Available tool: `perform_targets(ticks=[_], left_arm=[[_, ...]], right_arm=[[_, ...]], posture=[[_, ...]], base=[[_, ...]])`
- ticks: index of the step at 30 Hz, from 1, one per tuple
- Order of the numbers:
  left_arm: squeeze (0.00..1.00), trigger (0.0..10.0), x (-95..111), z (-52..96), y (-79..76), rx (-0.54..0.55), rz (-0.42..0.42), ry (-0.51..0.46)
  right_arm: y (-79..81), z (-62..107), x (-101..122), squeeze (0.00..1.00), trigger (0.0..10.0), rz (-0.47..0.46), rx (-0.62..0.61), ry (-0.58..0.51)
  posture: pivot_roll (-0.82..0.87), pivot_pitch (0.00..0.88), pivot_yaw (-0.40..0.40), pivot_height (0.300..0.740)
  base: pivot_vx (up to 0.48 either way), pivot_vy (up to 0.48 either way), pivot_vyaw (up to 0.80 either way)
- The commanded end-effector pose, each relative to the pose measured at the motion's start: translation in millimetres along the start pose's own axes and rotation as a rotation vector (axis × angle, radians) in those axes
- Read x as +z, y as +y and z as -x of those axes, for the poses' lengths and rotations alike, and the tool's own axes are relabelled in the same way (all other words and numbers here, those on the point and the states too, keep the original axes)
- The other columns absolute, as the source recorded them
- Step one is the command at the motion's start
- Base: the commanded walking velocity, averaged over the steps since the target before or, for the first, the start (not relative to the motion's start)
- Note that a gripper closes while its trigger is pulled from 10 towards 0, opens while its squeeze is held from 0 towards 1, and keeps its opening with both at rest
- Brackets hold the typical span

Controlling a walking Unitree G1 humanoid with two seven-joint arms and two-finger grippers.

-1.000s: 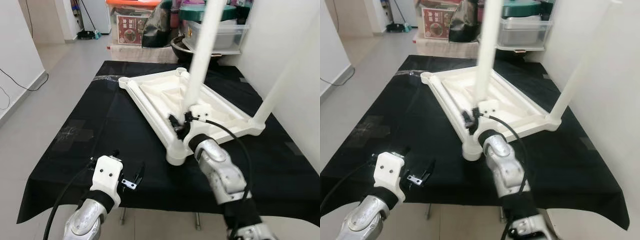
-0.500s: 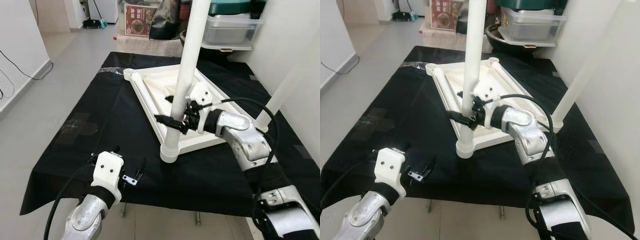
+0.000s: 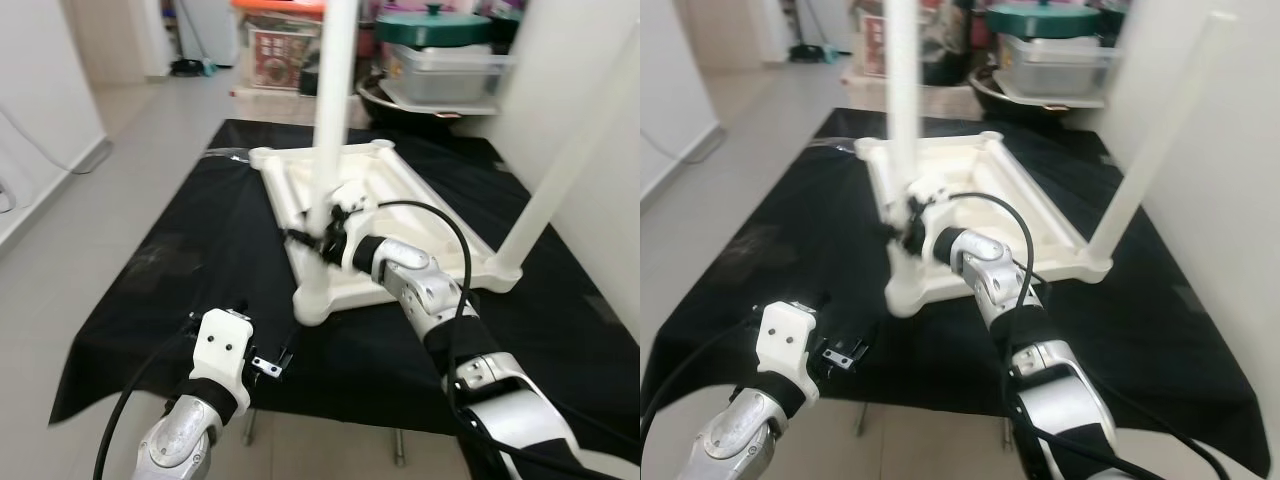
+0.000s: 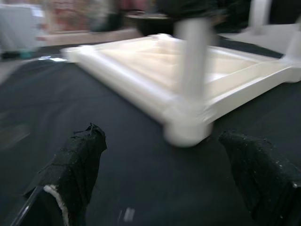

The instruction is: Building children table

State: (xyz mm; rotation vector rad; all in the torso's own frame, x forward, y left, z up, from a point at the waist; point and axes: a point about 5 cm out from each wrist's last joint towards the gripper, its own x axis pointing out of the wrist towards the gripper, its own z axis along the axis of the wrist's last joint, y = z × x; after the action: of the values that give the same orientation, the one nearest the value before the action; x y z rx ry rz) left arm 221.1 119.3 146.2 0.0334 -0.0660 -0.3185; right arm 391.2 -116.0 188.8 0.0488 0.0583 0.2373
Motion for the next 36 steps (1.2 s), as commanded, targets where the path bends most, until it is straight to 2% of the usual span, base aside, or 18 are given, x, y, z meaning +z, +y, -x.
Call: perform_targets(ticks=[1, 3, 7, 8, 9, 12, 13, 15, 16, 17, 19, 21, 22, 24, 29, 34, 35, 36], left_arm=[[0.0, 10.0, -2, 2.5, -0.9, -0.003, 0.014, 0.016], [0.0, 10.0, -2, 3.2, -1.0, -0.006, 0.016, 0.018], [0.0, 10.0, -2, 3.8, -1.1, -0.009, 0.018, 0.02], [0.0, 10.0, -2, 4.2, -0.9, -0.012, 0.019, 0.022], [0.0, 10.0, -2, 4.2, -1.0, -0.015, 0.021, 0.023], [0.0, 10.0, -2, 4.2, -1.0, -0.015, 0.021, 0.023], [0.0, 10.0, -2, 4.1, -1.3, -0.019, 0.023, 0.024], [0.0, 10.0, -2, 3.6, -1.6, -0.021, 0.024, 0.024], [0.0, 10.0, -2, 3.5, -1.5, -0.022, 0.024, 0.023], [0.0, 10.0, -2, 3.6, -1.3, -0.023, 0.025, 0.023], [0.0, 10.0, -2, 3.7, -1.2, -0.022, 0.025, 0.023], [0.0, 10.0, -2, 2.6, -1.6, -0.022, 0.028, 0.022], [0.0, 10.0, -2, 2.6, -1.6, -0.022, 0.028, 0.022], [0.0, 10.0, -2, 1.6, -2.2, -0.021, 0.033, 0.021], [0.0, 10.0, -2, 1.9, -2.1, -0.017, 0.026, 0.019], [0.0, 10.0, -2, 4.8, 0.6, 0.004, 0.01, 0.026], [0.0, 10.0, -2, 7.0, 2.3, 0.017, 0.002, 0.031], [0.0, 10.0, -2, 8.7, 3.3, 0.026, -0.004, 0.033]], right_arm=[[-51.4, 15.7, -25, 0.0, 0.0, -0.004, -0.351, 0.121], [-64.2, 32.5, -36, 0.0, 0.0, -0.042, -0.504, 0.119], [-59.7, 46.1, -44, 0.0, 0.0, -0.063, -0.562, 0.121], [-46.8, 49.6, -48, 0.0, 10.0, -0.099, -0.512, 0.132], [-28.9, 50.7, -42, 0.0, 10.0, -0.121, -0.422, 0.083], [-28.9, 50.7, -42, 0.0, 10.0, -0.121, -0.422, 0.083], [-13.8, 50.9, -34, 1.0, 10.0, -0.147, -0.335, 0.034], [-1.4, 47.3, -21, 1.0, 10.0, -0.154, -0.25, -0.017], [8.8, 43.3, -6, 0.83, 10.0, -0.147, -0.159, -0.057], [23.2, 38.8, 13, 0.0, 10.0, -0.129, 0.024, -0.099], [26.2, 39.7, 17, 0.0, 10.0, -0.127, 0.057, -0.105], [30.3, 50.5, 30, 0.0, 10.0, -0.066, 0.42, -0.17], [30.3, 50.5, 30, 0.0, 10.0, -0.066, 0.42, -0.17], [18.8, 58.8, 21, 0.0, 10.0, 0.016, 0.682, -0.13], [12.5, 51.2, 8, 0.0, 10.0, 0.08, 0.693, -0.07], [22.1, 38.1, -12, 0.0, 10.0, 0.14, 0.712, 0.017], [24.1, 28.8, -16, 0.0, 2.8, 0.135, 0.629, 0.044], [25.2, 23.0, -19, 0.0, 2.8, 0.129, 0.568, 0.061]], posture=[[0.17, 0.0, -0.104, 0.74], [0.16, 0.0, -0.096, 0.74], [0.16, 0.0, -0.09, 0.74], [0.15, 0.0, -0.083, 0.74], [0.14, 0.0, -0.08, 0.74], [0.14, 0.0, -0.08, 0.74], [0.14, 0.0, -0.079, 0.74], [0.14, 0.0, -0.08, 0.74], [0.14, 0.0, -0.08, 0.74], [0.14, 0.0, -0.08, 0.74], [0.14, 0.0, -0.08, 0.74], [0.14, 0.0, -0.089, 0.74], [0.14, 0.0, -0.089, 0.74], [0.15, 0.0, -0.093, 0.74], [0.16, 0.0, -0.095, 0.74], [0.16, 0.0, -0.094, 0.74], [0.18, 0.0, -0.101, 0.74], [0.18, 0.0, -0.1, 0.74]], base=[[0.0, 0.0, 0.0], [0.0, 0.0, 0.0], [0.0, 0.0, 0.0], [0.0, 0.0, 0.0], [0.0, 0.0, 0.0], [0.0, 0.0, 0.0], [0.0, 0.0, 0.0], [0.0, 0.0, 0.0], [0.0, 0.0, 0.0], [0.0, 0.0, 0.0], [0.0, 0.0, 0.0], [0.0, 0.0, 0.0], [0.0, 0.0, 0.0], [0.0, 0.0, 0.0], [0.0, 0.0, 0.0], [0.0, 0.0, 0.0], [0.0, 0.0, 0.0], [0.0, 0.0, 0.0]])
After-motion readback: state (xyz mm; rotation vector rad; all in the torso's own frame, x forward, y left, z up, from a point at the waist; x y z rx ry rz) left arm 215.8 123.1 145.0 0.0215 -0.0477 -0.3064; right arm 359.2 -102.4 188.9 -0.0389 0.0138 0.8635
